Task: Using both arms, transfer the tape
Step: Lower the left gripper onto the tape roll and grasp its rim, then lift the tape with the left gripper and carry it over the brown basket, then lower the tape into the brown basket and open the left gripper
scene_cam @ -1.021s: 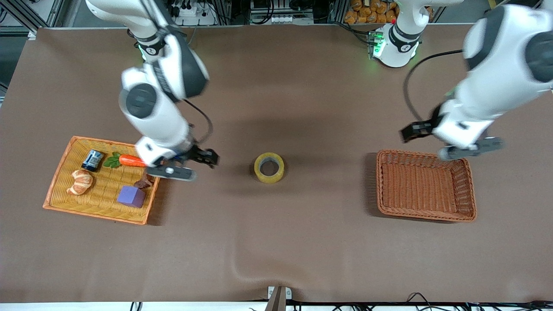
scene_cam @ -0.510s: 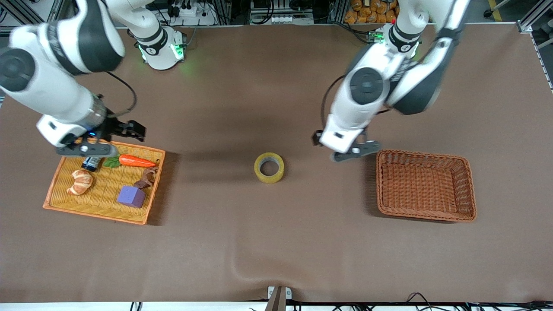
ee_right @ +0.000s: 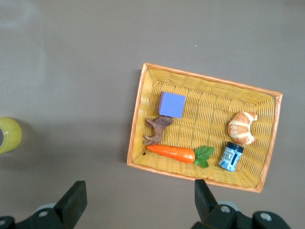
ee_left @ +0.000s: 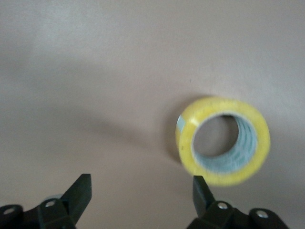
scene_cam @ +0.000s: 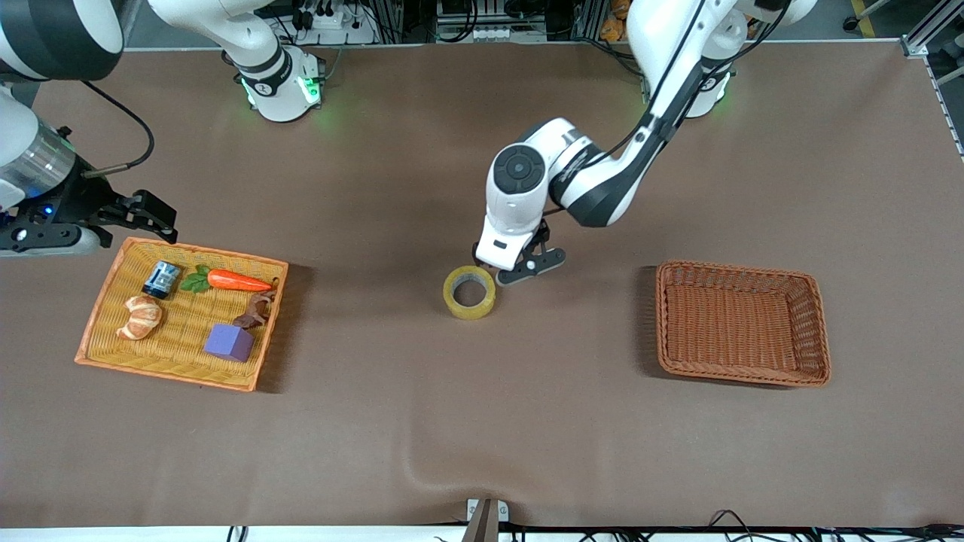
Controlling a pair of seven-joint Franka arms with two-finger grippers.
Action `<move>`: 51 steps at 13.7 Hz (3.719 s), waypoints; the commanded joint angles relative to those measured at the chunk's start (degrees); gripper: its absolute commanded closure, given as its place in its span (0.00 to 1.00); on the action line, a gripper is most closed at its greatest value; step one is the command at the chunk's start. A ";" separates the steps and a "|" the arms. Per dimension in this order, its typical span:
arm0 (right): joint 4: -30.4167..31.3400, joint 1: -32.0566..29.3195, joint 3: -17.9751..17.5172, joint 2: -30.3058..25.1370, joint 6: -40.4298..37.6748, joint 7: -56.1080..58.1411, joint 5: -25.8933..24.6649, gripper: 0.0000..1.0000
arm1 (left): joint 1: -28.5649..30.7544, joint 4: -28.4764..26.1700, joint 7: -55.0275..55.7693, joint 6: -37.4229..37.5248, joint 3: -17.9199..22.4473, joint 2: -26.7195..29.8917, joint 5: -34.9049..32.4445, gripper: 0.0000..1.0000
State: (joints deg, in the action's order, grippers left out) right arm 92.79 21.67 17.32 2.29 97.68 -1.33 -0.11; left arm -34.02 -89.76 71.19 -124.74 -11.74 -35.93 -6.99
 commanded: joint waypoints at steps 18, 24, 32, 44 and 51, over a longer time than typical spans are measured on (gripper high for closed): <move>-4.90 -25.71 -21.10 -1.32 -12.87 2.28 2.21 0.00 | 1.23 7.24 9.49 -6.41 1.19 -3.65 -3.82 1.00; -6.92 -25.80 -20.66 -1.23 -13.31 3.44 1.95 0.00 | 11.59 6.18 -2.09 6.61 0.13 8.75 -1.37 1.00; -8.94 -25.72 -20.75 -0.62 -13.31 3.00 1.86 0.00 | 28.99 -0.40 -34.33 18.22 0.13 20.27 6.73 1.00; -10.96 -27.74 -20.66 -0.26 -16.21 1.85 1.34 0.00 | 46.50 -16.23 -53.88 -4.09 0.31 10.81 5.76 1.00; -11.31 -28.09 -20.75 -0.09 -16.91 1.77 1.07 0.00 | 46.76 -16.32 -53.79 -9.20 0.84 5.52 4.80 0.38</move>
State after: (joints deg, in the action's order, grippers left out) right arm 82.64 -5.20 -2.59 1.82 81.61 0.93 1.06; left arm 12.29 -106.22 18.07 -134.09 -10.65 -31.67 -1.60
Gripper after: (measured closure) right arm 0.000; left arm 0.736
